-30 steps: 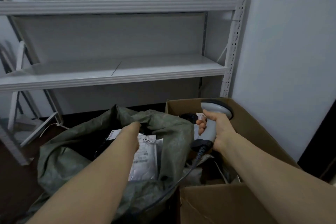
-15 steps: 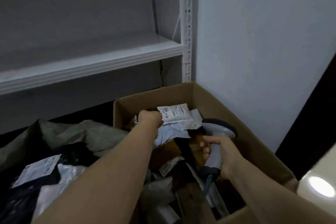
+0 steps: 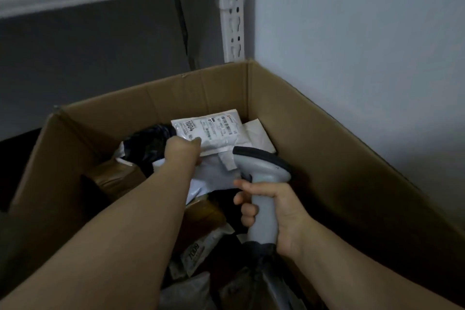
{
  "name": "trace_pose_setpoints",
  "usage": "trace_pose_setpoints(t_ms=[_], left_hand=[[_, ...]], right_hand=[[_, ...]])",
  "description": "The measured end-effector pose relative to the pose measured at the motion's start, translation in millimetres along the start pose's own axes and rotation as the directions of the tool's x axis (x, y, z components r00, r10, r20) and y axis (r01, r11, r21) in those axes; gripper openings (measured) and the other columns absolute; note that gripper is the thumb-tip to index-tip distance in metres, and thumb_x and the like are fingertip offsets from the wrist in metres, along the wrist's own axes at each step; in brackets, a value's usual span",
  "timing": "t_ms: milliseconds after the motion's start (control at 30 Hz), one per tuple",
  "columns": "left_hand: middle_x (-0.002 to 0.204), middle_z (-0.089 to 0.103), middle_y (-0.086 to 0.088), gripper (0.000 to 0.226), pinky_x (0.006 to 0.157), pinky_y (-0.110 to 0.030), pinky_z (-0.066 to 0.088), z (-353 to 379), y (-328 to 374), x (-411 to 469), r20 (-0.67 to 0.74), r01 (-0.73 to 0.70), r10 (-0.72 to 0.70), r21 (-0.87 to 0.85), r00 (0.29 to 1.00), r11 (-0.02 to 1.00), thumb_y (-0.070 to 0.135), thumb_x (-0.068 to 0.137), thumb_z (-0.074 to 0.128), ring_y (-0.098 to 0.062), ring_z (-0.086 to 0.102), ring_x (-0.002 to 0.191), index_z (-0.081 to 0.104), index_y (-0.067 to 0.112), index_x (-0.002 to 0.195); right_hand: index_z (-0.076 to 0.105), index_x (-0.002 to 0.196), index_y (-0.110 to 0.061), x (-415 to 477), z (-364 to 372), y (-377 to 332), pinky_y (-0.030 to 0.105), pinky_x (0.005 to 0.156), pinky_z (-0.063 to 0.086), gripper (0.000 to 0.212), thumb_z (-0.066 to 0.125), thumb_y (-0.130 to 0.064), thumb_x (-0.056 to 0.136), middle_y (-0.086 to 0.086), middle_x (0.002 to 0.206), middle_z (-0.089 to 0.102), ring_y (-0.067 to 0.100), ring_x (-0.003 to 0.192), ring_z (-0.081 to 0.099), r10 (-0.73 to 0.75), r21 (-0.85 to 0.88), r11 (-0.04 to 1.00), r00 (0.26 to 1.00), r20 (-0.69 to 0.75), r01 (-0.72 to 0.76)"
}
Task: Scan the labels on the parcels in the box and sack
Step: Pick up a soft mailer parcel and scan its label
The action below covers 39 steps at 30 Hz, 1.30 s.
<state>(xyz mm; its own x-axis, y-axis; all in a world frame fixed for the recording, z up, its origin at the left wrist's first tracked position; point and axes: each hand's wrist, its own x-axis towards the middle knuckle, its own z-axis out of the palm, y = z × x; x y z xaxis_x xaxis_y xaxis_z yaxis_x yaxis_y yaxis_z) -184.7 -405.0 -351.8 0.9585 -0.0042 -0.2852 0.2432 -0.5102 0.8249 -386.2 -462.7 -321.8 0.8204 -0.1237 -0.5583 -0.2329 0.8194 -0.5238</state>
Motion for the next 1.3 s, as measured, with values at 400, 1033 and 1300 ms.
trace_pose_setpoints(t_ms=[400,1033,1300], left_hand=[[0.091,0.064,-0.010,0.032,0.073,-0.034,0.049,-29.6,41.0,-55.6,0.192,0.110,-0.049,-0.319,0.980,0.941,0.005,0.080,0.074,-0.027,0.061,0.085,0.063,0.007,0.110],[0.097,0.069,-0.020,0.022,0.068,-0.042,0.058,-350.9,81.8,-314.5,0.177,-0.095,0.199,-0.472,0.964,0.877,-0.007,0.077,0.070,-0.033,0.069,0.081,0.065,0.003,0.096],[0.092,0.071,-0.019,0.028,0.068,-0.040,0.059,-422.3,65.7,-359.0,0.113,-0.161,0.233,-0.443,0.966,0.882,-0.011,0.072,0.073,-0.033,0.070,0.080,0.067,0.002,0.096]], right_hand=[[0.059,0.082,-0.004,-42.3,13.2,-5.7,0.020,0.037,0.038,0.003,0.061,-0.003,0.084,0.010,0.060,0.062,0.012,0.036,0.043,-0.030,-0.199,0.980,0.996,-0.083,0.013],[0.062,0.084,-0.004,-325.3,175.6,31.1,0.022,0.041,0.042,0.012,0.073,-0.001,0.078,0.010,0.058,0.062,0.014,0.038,0.045,-0.456,-0.754,0.497,0.869,0.194,0.429],[0.061,0.083,-0.004,-373.2,221.8,65.3,0.026,0.042,0.038,0.014,0.073,-0.002,0.075,0.006,0.060,0.059,0.013,0.040,0.044,-0.471,-0.811,0.261,0.803,0.366,0.523]])
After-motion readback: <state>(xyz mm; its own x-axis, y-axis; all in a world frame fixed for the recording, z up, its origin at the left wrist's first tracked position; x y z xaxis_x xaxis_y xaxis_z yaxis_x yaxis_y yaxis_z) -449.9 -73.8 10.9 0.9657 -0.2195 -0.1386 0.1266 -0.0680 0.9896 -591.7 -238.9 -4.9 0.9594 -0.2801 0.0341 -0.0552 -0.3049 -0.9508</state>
